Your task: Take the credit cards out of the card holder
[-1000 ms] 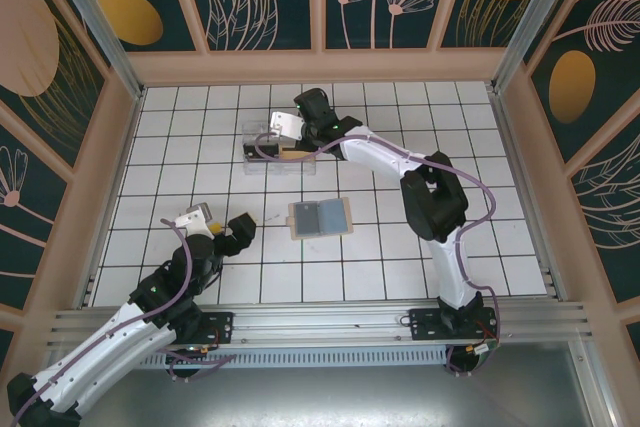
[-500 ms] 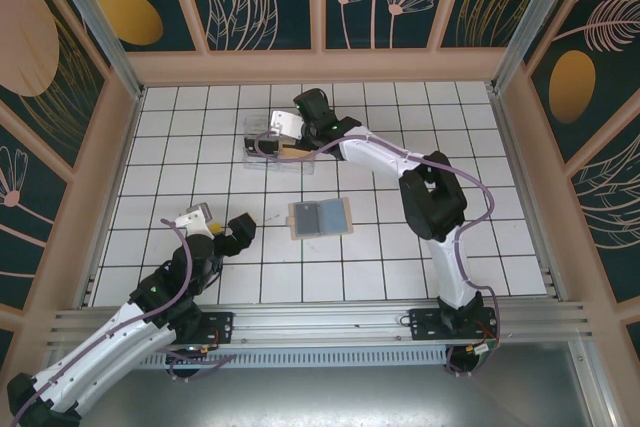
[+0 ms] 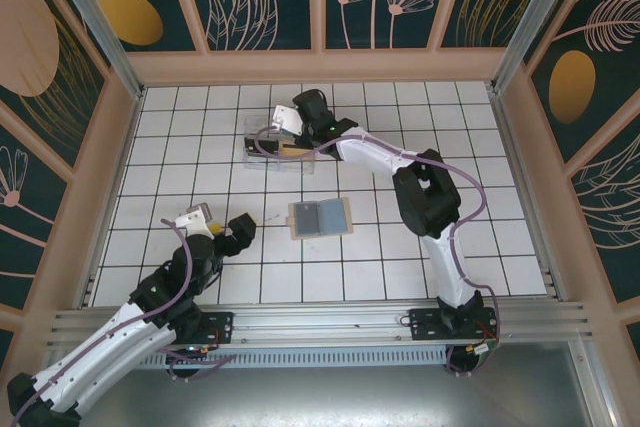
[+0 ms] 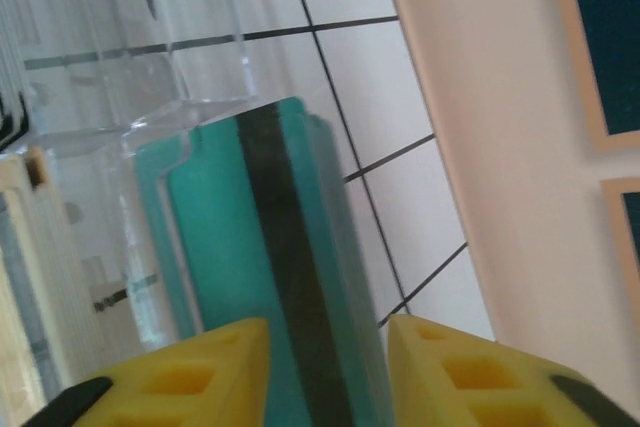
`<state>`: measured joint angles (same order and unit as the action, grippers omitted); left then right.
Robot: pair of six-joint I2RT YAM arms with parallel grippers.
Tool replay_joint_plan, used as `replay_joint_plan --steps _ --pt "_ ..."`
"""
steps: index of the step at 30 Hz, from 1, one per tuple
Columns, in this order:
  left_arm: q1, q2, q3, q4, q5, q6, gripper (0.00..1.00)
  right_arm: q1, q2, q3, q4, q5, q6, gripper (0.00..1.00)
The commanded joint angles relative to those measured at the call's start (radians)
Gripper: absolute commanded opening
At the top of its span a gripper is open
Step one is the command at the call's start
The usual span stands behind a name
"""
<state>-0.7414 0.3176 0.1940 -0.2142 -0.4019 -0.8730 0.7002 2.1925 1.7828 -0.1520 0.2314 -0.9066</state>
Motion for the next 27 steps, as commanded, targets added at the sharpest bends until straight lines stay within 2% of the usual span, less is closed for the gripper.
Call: replay_joint_plan --steps 1,6,9,14,19,22,27 --pt "0.004 -0.003 -0.012 -0.007 -0.009 0.006 0.99 -0.013 -0.027 0.038 0.026 0.013 0.059 0.39" --pt "0.004 0.0 -0.01 -0.007 -0.003 0.003 0.99 -0.008 -0.069 0.007 0.007 -0.017 0.114 0.4" --pt "0.004 0.007 -0.005 -0.006 0.006 0.0 0.99 -0.006 -0.114 -0.03 0.003 -0.019 0.203 0.4" --pt "0.004 0.052 0.005 0.019 0.035 0.0 0.99 -0.007 -0.279 -0.21 0.068 -0.092 0.452 0.4" --pt "0.004 0.149 0.013 0.092 0.091 -0.019 0.99 -0.008 -0.508 -0.518 0.204 -0.212 0.73 0.4" --pt "0.004 0.213 0.015 0.156 0.134 -0.032 0.98 -0.009 -0.598 -0.653 0.216 -0.246 0.898 0.4" --pt "0.004 0.344 0.016 0.282 0.219 -0.073 0.86 -0.007 -0.686 -0.847 0.18 -0.28 1.187 0.4"
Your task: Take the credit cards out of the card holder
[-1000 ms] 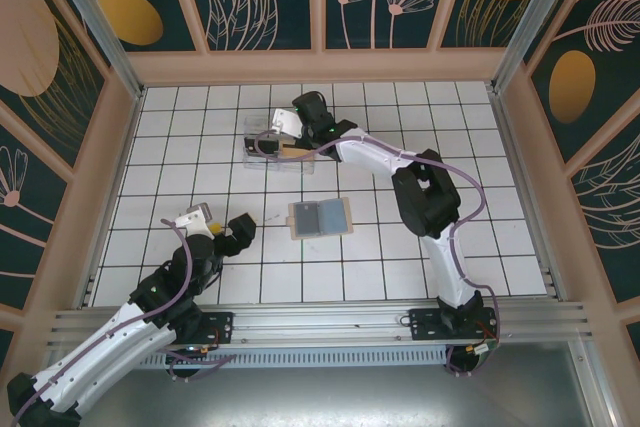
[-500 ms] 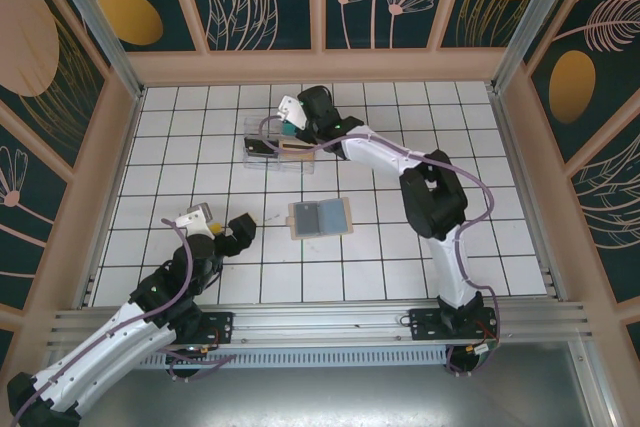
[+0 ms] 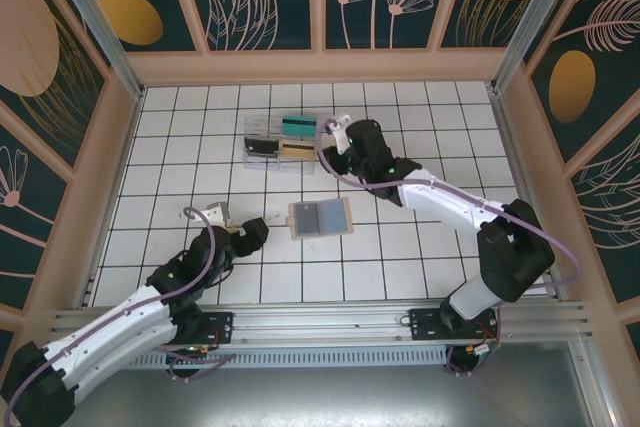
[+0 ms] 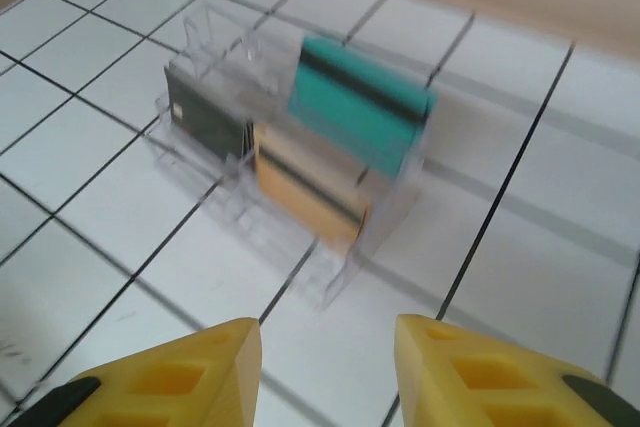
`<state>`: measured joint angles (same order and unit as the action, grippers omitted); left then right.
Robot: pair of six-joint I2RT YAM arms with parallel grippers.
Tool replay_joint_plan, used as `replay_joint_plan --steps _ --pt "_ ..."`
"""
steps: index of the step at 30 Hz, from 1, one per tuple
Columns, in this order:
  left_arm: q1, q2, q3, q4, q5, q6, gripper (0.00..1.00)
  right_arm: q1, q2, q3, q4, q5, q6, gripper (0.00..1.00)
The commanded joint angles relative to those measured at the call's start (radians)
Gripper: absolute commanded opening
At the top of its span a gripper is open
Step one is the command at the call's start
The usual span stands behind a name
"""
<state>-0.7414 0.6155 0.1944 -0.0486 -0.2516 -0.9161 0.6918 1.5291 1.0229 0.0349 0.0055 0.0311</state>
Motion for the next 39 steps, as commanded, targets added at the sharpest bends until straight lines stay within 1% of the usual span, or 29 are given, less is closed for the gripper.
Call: replay_joint_plan --steps 1,4,8,10,15,18,20,27,39 --pt "0.004 0.072 0.017 0.14 0.081 -0.041 0.85 0.002 -0.031 -0.121 -0.01 -0.062 0.292 0.4" --pt "0.004 0.168 0.03 0.207 0.125 -0.066 0.81 0.008 -0.055 -0.22 0.001 -0.076 0.391 0.4" --pt "0.005 0.31 0.055 0.291 0.175 -0.091 0.74 0.02 -0.094 -0.352 0.062 -0.082 0.462 0.38" --pt "0.003 0.381 0.074 0.332 0.205 -0.095 0.66 0.021 -0.105 -0.394 0.074 -0.076 0.49 0.37" --pt "0.001 0.548 0.134 0.402 0.261 -0.099 0.45 0.028 -0.097 -0.463 0.133 -0.113 0.522 0.32" --pt "-0.006 0.61 0.162 0.419 0.27 -0.096 0.43 0.036 -0.079 -0.482 0.159 -0.111 0.527 0.28" --pt "-0.01 0.644 0.177 0.426 0.277 -0.091 0.39 0.038 -0.066 -0.485 0.162 -0.099 0.527 0.27" --pt "-0.024 0.752 0.222 0.454 0.31 -0.087 0.33 0.046 -0.024 -0.494 0.187 -0.093 0.532 0.27" --pt "-0.031 0.815 0.252 0.457 0.314 -0.08 0.32 0.049 -0.013 -0.504 0.21 -0.11 0.532 0.26"
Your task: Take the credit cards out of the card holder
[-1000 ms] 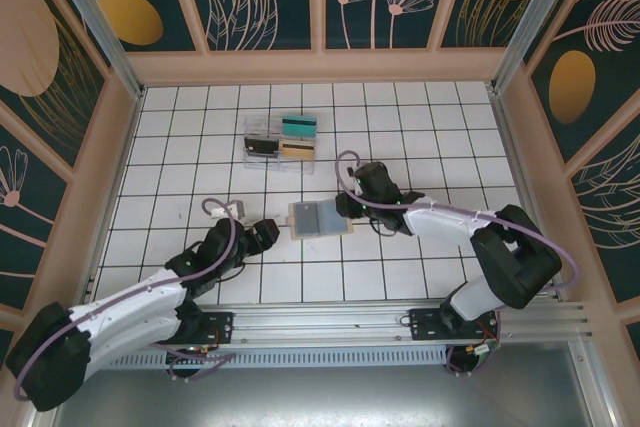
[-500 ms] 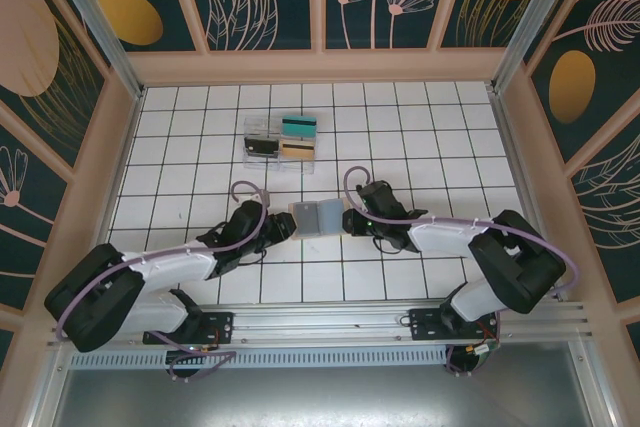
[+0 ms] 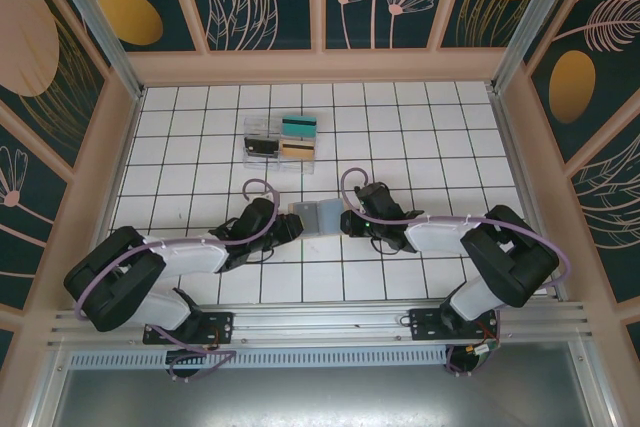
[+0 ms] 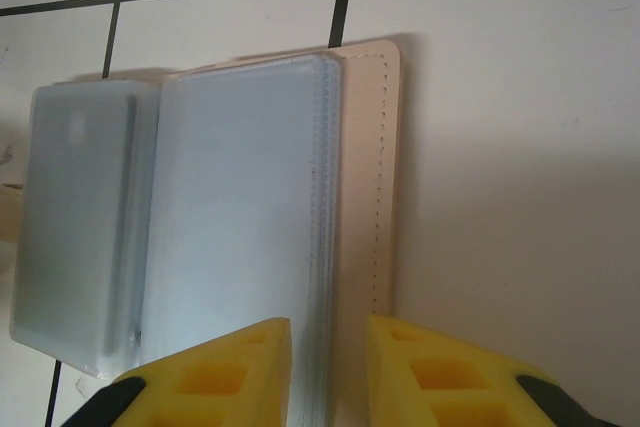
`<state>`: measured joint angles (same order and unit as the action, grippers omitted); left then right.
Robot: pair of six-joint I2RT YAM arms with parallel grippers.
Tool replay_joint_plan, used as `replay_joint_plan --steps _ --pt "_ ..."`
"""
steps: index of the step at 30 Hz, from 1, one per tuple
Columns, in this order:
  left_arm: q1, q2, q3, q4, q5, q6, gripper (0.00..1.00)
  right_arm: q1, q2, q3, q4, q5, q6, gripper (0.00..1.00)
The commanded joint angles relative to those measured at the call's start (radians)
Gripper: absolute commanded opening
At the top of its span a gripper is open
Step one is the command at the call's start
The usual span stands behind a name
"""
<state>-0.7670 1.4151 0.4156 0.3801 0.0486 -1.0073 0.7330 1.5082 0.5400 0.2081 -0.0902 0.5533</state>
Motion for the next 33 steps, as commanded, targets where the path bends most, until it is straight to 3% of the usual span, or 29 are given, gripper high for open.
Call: replay_joint_plan --steps 1,33 --pt "-0.006 0.019 0.034 0.028 0.016 0.013 0.32 0.007 0.01 -0.023 0.039 -0.017 0.011 0.27" --pt "-0.006 0.045 0.049 -0.046 -0.041 0.008 0.24 0.019 0.036 -0.018 0.039 -0.025 0.022 0.26"
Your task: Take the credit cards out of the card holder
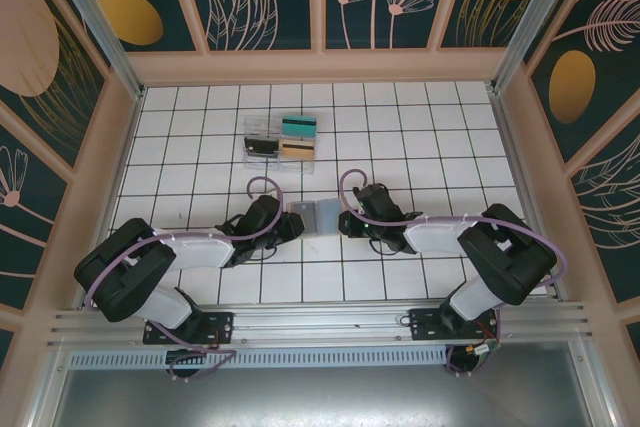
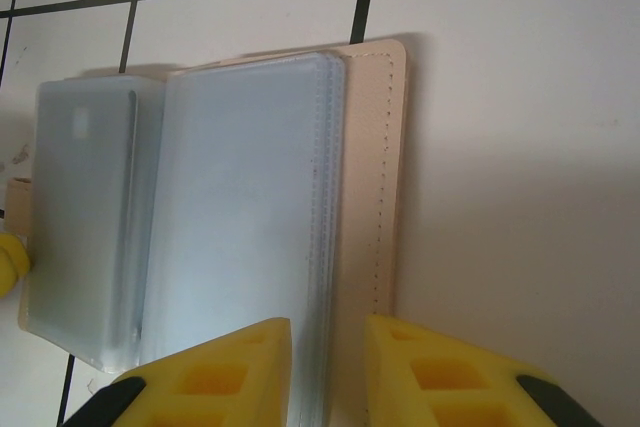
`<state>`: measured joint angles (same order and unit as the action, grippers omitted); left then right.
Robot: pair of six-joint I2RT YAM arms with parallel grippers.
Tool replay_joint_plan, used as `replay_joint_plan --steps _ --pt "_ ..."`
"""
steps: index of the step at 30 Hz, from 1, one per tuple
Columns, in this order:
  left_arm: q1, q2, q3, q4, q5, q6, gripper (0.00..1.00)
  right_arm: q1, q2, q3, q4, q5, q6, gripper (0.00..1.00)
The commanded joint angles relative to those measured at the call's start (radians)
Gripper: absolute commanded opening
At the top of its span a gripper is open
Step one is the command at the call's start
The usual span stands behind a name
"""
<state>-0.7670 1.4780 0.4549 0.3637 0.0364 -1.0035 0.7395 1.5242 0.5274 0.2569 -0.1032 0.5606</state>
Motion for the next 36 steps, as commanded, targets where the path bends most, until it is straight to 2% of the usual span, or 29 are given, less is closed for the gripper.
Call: replay_joint_plan --steps 1,8,24,27,30,36 --pt "-0.006 -0.028 0.007 -0.034 -0.036 0.003 0.24 0.012 0.022 -0.006 -0.01 -0.012 0.015 0.27" --pt "-0.006 -0.055 -0.001 -0.057 -0.06 0.003 0.24 0.012 0.026 -0.006 -0.005 -0.015 0.018 0.26" --pt "-0.006 0.028 0.024 -0.011 0.009 0.009 0.25 0.014 0.028 -0.003 -0.006 -0.016 0.019 0.26" --pt "-0.006 0.03 0.019 0.031 0.037 0.014 0.31 0.014 0.028 -0.001 -0.007 -0.018 0.018 0.27" --pt "-0.006 0.036 0.027 0.05 0.055 0.02 0.41 0.014 0.031 -0.001 -0.006 -0.018 0.019 0.27" --pt "-0.01 0.043 0.036 0.073 0.076 0.029 0.5 0.015 0.036 0.0 -0.005 -0.02 0.021 0.26"
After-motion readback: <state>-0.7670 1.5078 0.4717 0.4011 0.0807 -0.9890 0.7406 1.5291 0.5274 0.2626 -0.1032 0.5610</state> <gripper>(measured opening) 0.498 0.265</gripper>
